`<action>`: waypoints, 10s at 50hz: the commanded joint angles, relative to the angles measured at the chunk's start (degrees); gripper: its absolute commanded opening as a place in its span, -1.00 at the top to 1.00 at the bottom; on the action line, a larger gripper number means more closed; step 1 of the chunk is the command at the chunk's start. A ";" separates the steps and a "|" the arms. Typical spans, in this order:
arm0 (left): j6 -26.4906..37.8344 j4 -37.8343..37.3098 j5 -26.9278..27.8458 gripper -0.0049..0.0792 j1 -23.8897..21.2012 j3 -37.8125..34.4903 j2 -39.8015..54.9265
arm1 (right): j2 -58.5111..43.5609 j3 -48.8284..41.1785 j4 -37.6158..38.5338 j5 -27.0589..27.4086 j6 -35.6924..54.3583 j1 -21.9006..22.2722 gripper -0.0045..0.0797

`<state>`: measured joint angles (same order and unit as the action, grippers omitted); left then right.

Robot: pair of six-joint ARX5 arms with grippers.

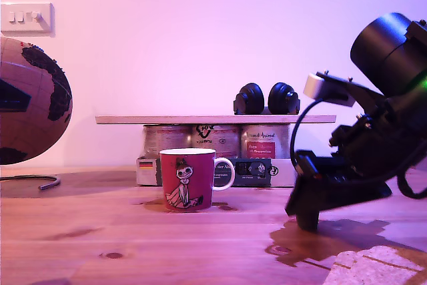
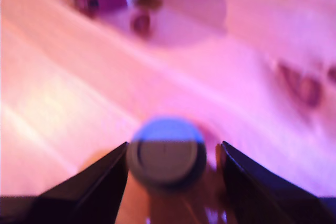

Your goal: Pick up the grey coffee capsule and place it on the shelf behind you

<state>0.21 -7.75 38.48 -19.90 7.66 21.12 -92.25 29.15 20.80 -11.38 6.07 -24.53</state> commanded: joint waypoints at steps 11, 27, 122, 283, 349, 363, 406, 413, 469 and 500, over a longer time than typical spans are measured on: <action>0.26 0.48 -0.04 0.93 -0.22 -0.13 0.24 | 0.04 0.02 -0.74 0.00 0.00 -1.40 -0.03; 0.24 0.48 -0.02 0.93 -0.22 -0.13 0.24 | 0.04 1.40 -0.72 0.55 0.24 -1.70 0.11; 0.24 0.46 0.02 0.93 -0.22 -0.13 0.24 | -0.70 36.09 -11.52 0.42 3.61 -3.10 0.19; 0.24 -0.42 -1.05 0.93 -0.22 -0.13 0.24 | -36.68 78.62 -28.48 1.77 4.24 -1.20 -0.28; -3.02 7.08 -16.06 0.93 -0.20 -0.02 0.13 | -17.57 78.62 -74.27 -1.53 4.31 -4.13 0.92; -3.02 11.13 -21.66 0.93 -0.20 -0.02 0.13 | -13.46 78.62 -76.39 1.90 4.26 -6.19 0.92; -2.73 10.67 -22.49 0.93 -0.13 -0.02 0.15 | -8.13 69.07 -57.11 9.01 0.68 -6.03 0.92; -2.73 10.58 -22.49 0.93 -0.13 -0.02 0.15 | -5.53 62.49 -50.47 9.53 -0.79 -4.61 0.92; -0.22 16.85 -34.23 0.93 10.49 -0.04 0.31 | 31.76 6.78 -14.75 7.43 -3.58 5.75 0.92; -1.84 21.49 -25.22 0.93 20.00 -0.04 4.11 | 54.75 -5.33 -19.10 16.70 -6.27 5.42 0.92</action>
<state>-1.45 12.67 13.06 -0.05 7.66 25.04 -39.03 24.56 2.09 4.62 0.01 -18.83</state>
